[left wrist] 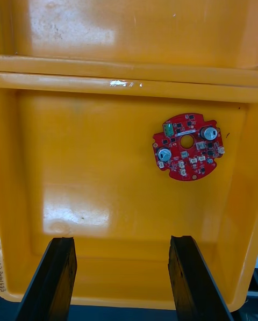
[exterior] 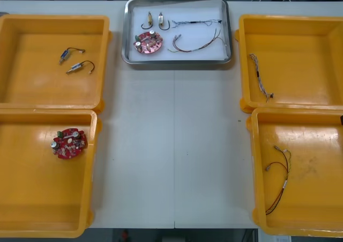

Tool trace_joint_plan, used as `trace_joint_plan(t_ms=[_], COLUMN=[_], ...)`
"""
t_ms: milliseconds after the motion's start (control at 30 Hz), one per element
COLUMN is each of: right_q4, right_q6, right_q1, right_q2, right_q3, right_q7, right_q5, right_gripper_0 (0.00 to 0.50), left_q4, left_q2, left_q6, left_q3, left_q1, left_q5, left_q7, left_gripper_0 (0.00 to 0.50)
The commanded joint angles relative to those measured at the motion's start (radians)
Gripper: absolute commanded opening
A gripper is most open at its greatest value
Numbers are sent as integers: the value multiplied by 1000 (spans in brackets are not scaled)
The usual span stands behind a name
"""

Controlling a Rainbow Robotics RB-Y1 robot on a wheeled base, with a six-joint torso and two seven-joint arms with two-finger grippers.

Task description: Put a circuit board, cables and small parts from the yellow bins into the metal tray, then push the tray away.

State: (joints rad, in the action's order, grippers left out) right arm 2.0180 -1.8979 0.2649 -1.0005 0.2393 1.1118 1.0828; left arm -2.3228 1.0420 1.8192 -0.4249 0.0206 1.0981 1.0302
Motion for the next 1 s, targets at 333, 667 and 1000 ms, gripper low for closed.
trace_joint_plan(t_ms=[333, 667, 1000], right_q4=[24, 24, 24], right_q6=[-7, -7, -7], right_q1=[-10, -10, -10], right_q2=[-40, -40, -40], right_q3=[32, 32, 32], right_q7=[-30, -30, -30], right_q5=[8, 8, 8], right_gripper_0=[500, 500, 500], left_q4=[-23, -23, -23], left_q2=[44, 44, 44], left_q6=[6, 6, 6], left_q3=[-29, -29, -29], left_q1=[-13, -13, -13], left_q5=[-9, -9, -9], left_q7=[-45, -45, -45], left_gripper_0=[500, 500, 500])
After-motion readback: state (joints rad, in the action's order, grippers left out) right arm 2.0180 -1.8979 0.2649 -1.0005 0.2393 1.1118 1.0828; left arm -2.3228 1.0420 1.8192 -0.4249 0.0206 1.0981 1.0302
